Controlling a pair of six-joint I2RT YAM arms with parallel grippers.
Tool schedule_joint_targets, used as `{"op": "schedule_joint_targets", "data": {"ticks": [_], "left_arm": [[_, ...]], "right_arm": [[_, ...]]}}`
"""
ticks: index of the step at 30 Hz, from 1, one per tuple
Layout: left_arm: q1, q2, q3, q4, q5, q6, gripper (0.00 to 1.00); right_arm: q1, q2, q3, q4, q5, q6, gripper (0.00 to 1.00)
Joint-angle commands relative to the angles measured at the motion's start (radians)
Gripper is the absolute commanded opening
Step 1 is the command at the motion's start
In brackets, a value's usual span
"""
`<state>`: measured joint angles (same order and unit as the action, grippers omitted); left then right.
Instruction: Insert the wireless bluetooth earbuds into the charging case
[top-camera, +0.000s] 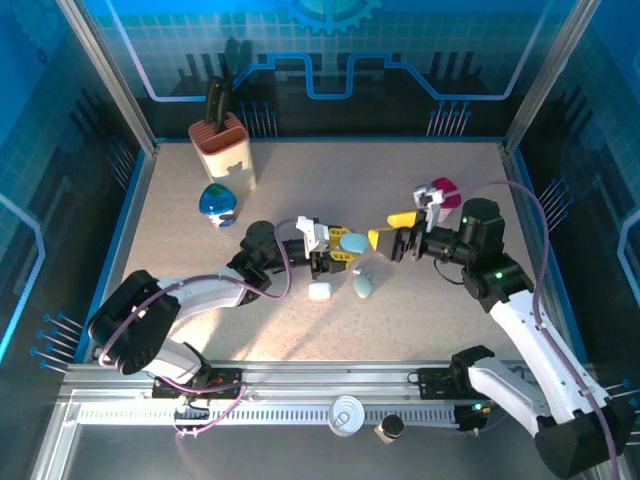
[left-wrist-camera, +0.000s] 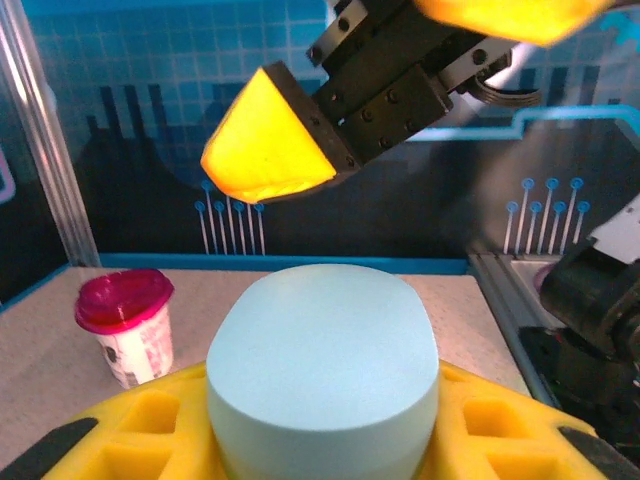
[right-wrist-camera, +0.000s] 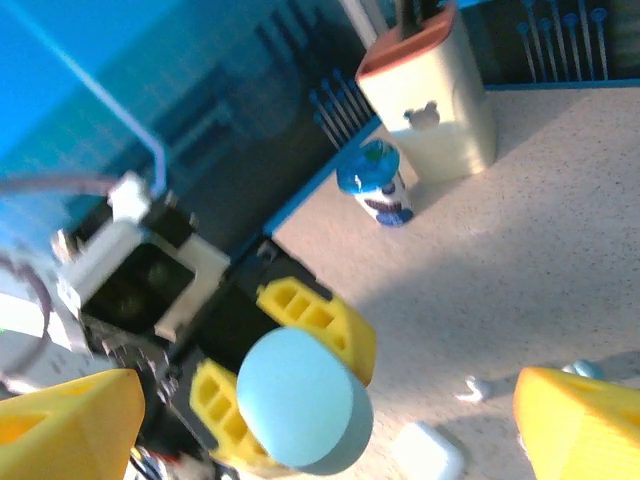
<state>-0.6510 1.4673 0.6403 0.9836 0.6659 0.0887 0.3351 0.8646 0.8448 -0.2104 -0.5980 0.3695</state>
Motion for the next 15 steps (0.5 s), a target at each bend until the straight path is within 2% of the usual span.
{"op": "schedule_joint_targets", "data": {"ticks": [1, 5, 15], "left_arm": [[0.001, -0.031, 0.016, -0.143, 0.080, 0.020, 0.30], [0.001, -0.042, 0.027, -0.180, 0.109, 0.006, 0.30], [0.001, -0.052, 0.049, -0.206, 0.126, -0.008, 0.30]], "right_arm": [[0.105, -0.021, 0.024, -0.203, 0.135, -0.377, 0.96], [0.200, -0.004, 0.021, -0.190, 0.242, -0.452, 0.97], [0.259, 0.076, 0.030, -0.199, 0.399, -0.495, 0.96]]}}
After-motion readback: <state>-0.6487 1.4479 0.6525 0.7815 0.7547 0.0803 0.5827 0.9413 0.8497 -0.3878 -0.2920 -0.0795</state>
